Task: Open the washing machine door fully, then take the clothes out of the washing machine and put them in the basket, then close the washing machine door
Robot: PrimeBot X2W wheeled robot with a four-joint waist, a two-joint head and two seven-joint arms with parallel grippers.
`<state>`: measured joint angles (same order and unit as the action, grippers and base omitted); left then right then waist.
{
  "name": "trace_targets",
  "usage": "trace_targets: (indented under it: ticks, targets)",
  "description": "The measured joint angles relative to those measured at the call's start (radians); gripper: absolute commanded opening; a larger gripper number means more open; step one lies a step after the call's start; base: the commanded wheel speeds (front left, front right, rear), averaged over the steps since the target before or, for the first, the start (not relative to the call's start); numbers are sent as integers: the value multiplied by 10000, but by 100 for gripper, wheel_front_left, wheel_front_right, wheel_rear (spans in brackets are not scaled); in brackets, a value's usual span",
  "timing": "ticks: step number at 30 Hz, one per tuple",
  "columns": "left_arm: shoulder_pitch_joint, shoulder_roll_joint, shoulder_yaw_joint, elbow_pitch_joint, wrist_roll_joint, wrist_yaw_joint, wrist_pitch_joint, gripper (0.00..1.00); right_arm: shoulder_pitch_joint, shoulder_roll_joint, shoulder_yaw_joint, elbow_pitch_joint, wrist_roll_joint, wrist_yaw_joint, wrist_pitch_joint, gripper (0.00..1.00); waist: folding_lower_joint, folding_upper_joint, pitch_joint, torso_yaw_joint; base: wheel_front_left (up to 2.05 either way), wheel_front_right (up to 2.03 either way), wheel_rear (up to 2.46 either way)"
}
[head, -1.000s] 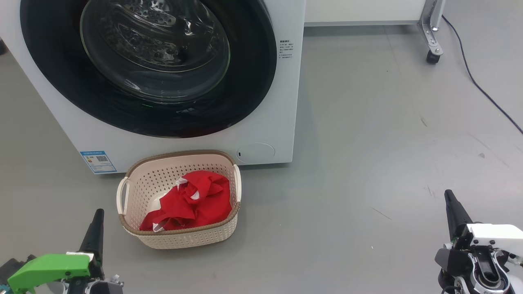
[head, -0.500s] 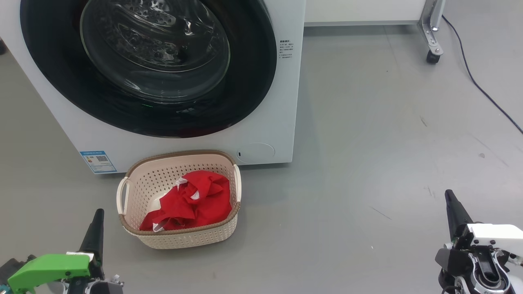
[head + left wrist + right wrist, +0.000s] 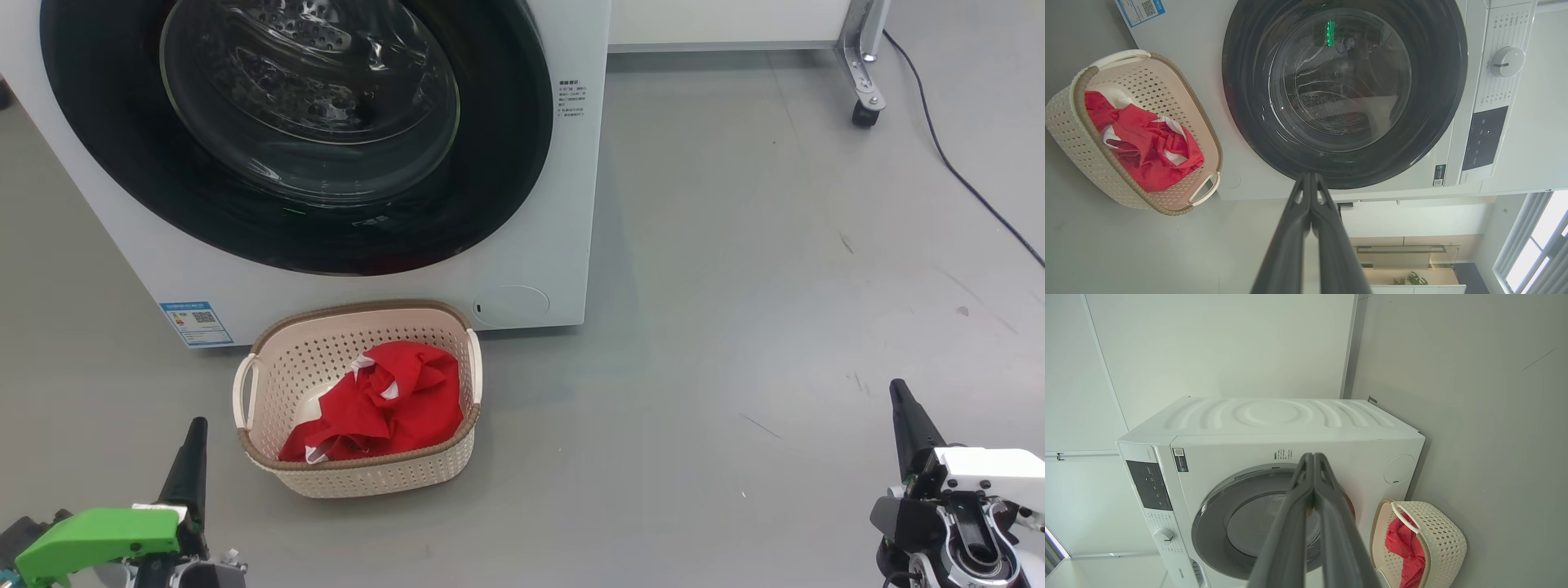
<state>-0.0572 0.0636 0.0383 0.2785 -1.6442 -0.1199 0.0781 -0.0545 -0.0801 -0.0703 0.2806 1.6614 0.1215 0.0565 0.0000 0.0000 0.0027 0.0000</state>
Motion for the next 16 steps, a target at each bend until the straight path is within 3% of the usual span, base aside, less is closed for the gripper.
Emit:
trace_targets:
  ticks: [16]
  targets:
    - [0,-23,17,-6,0,0,0,0,0,6,-21,-2,0,0,0,0,0,0,1,0,0,0,0]
